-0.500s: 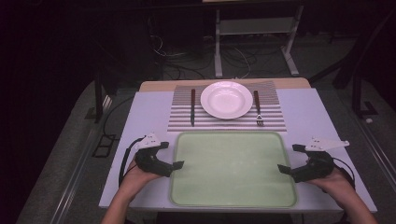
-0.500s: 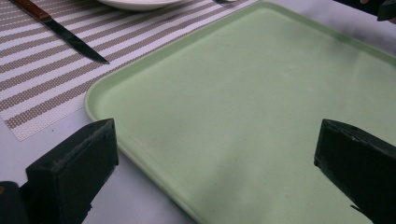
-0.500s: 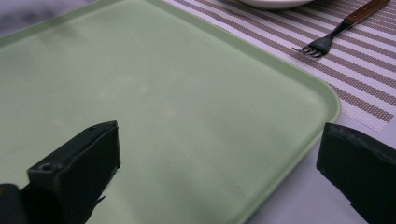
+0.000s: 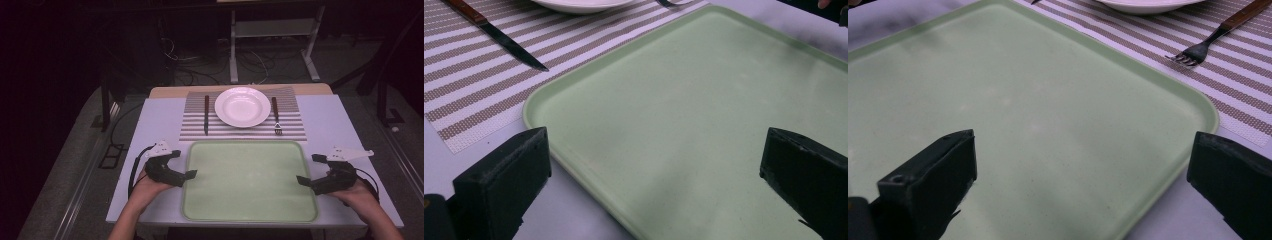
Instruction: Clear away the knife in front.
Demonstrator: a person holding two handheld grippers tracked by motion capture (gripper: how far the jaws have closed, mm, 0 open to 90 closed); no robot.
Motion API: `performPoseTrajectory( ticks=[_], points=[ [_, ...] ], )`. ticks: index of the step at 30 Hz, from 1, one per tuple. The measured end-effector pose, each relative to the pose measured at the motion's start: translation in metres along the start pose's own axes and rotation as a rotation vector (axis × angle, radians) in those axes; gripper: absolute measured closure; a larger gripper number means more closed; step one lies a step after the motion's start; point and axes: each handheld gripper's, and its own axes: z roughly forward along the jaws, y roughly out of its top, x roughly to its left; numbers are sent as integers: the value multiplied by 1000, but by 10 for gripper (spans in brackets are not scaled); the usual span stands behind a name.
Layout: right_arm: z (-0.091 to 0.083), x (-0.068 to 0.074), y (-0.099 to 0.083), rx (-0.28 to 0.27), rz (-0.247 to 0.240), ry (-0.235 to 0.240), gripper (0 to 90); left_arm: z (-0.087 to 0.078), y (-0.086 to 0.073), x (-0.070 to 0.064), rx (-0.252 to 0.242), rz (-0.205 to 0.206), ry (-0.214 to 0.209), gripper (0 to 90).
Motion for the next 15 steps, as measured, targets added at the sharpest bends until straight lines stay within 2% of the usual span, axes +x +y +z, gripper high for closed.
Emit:
performPoseTrajectory(
  ticks=[15],
  points=[
    [2, 1, 0, -1, 2, 10, 0, 8, 7, 7, -8, -11, 0, 0]
  ],
)
